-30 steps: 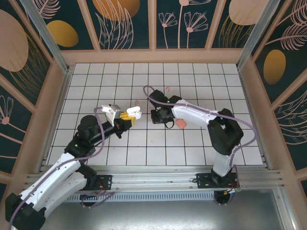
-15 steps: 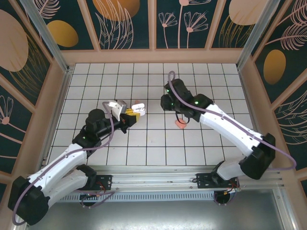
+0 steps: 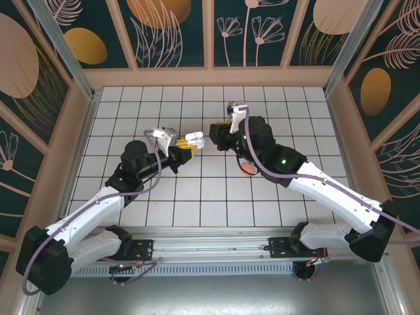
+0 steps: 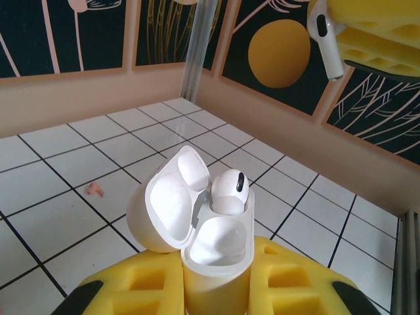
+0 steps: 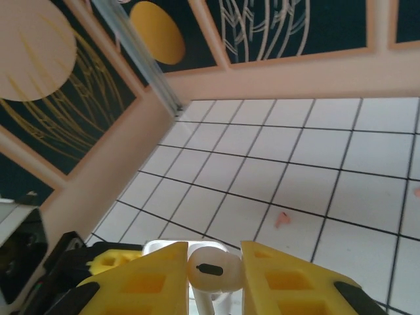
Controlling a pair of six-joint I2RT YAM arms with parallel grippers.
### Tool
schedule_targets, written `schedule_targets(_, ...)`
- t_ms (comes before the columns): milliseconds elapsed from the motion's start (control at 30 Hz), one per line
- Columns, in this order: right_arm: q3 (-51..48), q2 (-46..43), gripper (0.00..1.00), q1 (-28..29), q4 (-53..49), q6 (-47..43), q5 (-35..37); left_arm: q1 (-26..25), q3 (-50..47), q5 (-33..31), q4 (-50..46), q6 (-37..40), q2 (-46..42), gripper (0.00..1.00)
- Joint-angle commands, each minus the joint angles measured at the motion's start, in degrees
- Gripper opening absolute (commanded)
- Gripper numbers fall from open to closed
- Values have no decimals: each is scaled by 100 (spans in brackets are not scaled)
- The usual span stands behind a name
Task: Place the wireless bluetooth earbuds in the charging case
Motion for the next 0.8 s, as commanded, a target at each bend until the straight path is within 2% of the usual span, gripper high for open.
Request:
schedule_targets(0,-142,104,23,68,895,-297,-215,-1,135,98,367,-78,-12,0)
schedule_targets(333,-225,516,22,156,1705,-385,-751,-5,-173,-112,801,95,-279,0)
schedule_targets(767,-311,766,22,350,2192,-329,-555,-3,-529,-1045,1440,354,-518,0)
